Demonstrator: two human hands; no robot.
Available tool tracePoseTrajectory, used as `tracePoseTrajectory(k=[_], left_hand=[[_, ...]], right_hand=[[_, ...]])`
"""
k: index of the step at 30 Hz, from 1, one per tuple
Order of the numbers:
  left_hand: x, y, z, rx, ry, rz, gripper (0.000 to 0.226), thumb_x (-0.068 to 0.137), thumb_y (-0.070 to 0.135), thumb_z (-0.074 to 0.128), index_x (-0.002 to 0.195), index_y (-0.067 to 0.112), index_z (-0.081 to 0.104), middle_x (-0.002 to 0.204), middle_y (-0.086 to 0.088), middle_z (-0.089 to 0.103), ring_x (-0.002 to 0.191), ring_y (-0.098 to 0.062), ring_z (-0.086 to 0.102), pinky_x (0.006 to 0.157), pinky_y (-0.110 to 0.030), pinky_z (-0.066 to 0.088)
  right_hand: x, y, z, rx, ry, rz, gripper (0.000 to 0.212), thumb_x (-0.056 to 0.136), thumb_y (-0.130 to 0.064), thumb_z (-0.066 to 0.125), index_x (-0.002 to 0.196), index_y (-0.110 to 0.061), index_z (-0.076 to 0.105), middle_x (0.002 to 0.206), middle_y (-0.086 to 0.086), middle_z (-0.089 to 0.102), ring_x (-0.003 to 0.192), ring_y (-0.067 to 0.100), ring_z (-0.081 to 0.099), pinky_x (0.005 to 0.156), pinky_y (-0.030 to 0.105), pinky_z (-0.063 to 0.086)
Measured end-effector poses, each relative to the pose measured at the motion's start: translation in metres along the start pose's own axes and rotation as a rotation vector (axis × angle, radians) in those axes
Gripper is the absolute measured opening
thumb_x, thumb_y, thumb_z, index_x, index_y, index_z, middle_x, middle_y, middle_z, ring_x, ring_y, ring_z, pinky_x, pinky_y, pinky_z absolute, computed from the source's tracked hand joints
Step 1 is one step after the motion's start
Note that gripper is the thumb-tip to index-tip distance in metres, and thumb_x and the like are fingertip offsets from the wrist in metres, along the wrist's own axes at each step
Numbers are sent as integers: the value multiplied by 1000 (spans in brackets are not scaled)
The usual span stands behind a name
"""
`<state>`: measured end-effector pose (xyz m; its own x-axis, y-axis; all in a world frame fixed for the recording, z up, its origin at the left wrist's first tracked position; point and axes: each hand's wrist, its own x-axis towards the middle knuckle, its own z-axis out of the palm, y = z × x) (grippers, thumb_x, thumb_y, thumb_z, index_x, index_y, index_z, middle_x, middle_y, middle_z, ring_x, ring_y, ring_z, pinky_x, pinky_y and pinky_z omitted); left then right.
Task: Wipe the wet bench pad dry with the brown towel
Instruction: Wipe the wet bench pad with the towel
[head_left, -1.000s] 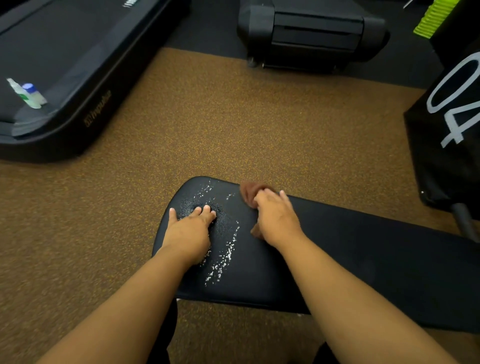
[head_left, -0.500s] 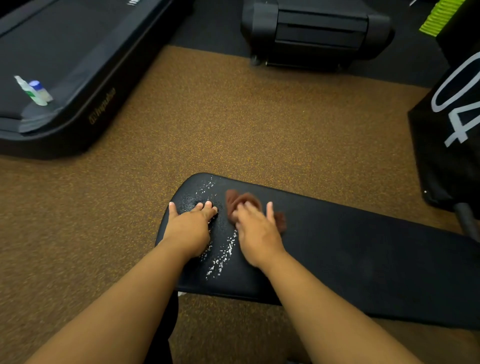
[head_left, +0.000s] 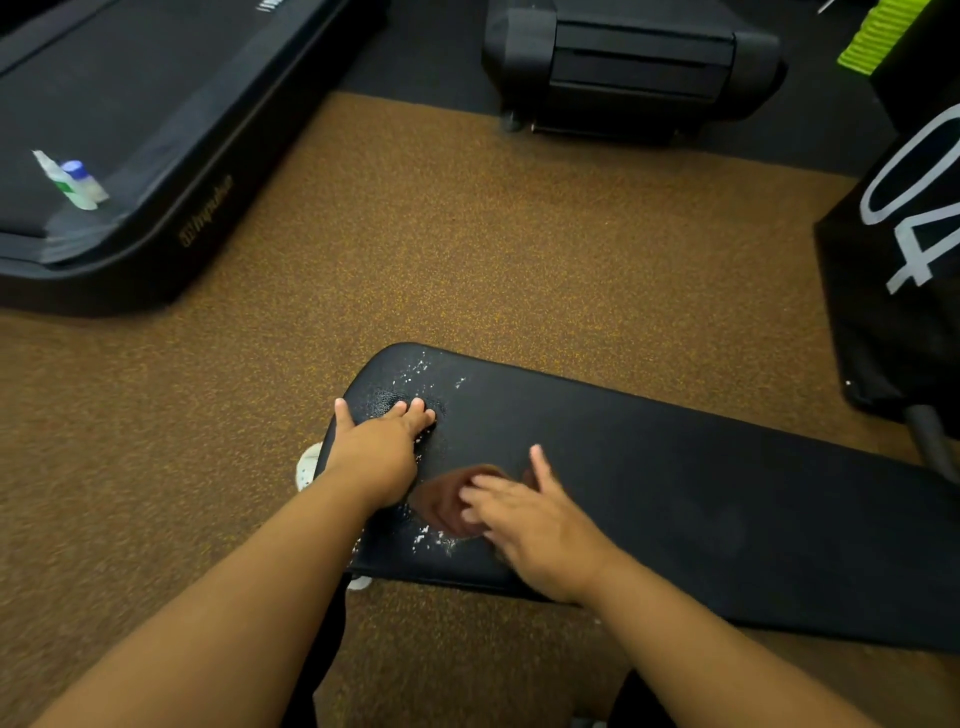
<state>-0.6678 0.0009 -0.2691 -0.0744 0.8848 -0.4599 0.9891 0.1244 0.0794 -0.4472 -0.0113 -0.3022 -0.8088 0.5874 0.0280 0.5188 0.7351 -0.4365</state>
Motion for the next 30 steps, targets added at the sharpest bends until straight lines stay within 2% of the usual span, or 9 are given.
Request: tracePoseTrajectory(k=[5,7,10,13,17,23,25,28,30], left_hand=[[0,1,-5,11,-21,-1,79,84,-3,36,152,32,14,161,11,9,147,-6,11,111,-64,-13],[0,1,-4,13,-12,1,77,85,-1,36,151,32,15,161,11,9,147,-6,11,111,-65,-12],[1,0,-3,29,-11,12,75,86,2,37,151,32,15,161,12,9,147,-5,11,110,-65,-11],[2,-2,-4,26,-18,11,76,85,0,36,151,33,15,161,12,10,147,-5,12,109,-65,-13],[3,0,-3,27,-16,5,76,85,0,34,151,33,16,161,10,10,147,-7,13,109,-64,-14],[6,-4,2,28,-6,2,76,85,0,34,150,34,16,161,10,9,146,-8,17,110,-66,-13],[7,-4,2,25,-11,-1,78,84,-1,35,151,35,15,161,9,9,146,-9,18,109,-66,-14],[8,-2,2,29,-5,-10,79,84,-3,34,151,34,14,161,8,9,146,-9,18,110,-66,-14],[7,-1,4,39,-2,-14,78,84,-1,34,151,33,15,161,8,10,146,-9,17,110,-66,-12]], right_hand=[[28,12,-8,-91,181,480,34,98,-21,36,130,-22,48,149,-5,38,142,12,22,110,54,-19],[30,-11,5,-20,147,366,35,96,-18,41,130,-18,50,147,-1,42,141,17,27,109,52,-18],[0,-29,6,47,-62,41,35,95,-18,45,128,-18,54,144,-2,45,139,13,30,111,52,-17],[-12,-2,-6,-20,11,31,32,95,-22,45,125,-22,55,142,-8,47,137,6,32,109,53,-20],[16,-12,2,-93,112,352,36,96,-21,39,131,-20,48,148,-6,40,140,11,26,106,53,-26],[-24,-28,6,25,-111,-81,30,93,-22,45,121,-24,57,139,-8,50,136,6,34,110,52,-20],[-25,-5,-4,-55,40,15,33,93,-26,41,124,-26,54,135,-9,54,130,6,42,110,51,-19],[4,0,-9,-98,135,397,42,97,-25,34,138,-22,41,147,-8,41,139,7,29,108,52,-24],[19,-25,3,-83,88,343,39,95,-20,39,133,-18,48,146,-3,43,139,13,30,108,56,-21]])
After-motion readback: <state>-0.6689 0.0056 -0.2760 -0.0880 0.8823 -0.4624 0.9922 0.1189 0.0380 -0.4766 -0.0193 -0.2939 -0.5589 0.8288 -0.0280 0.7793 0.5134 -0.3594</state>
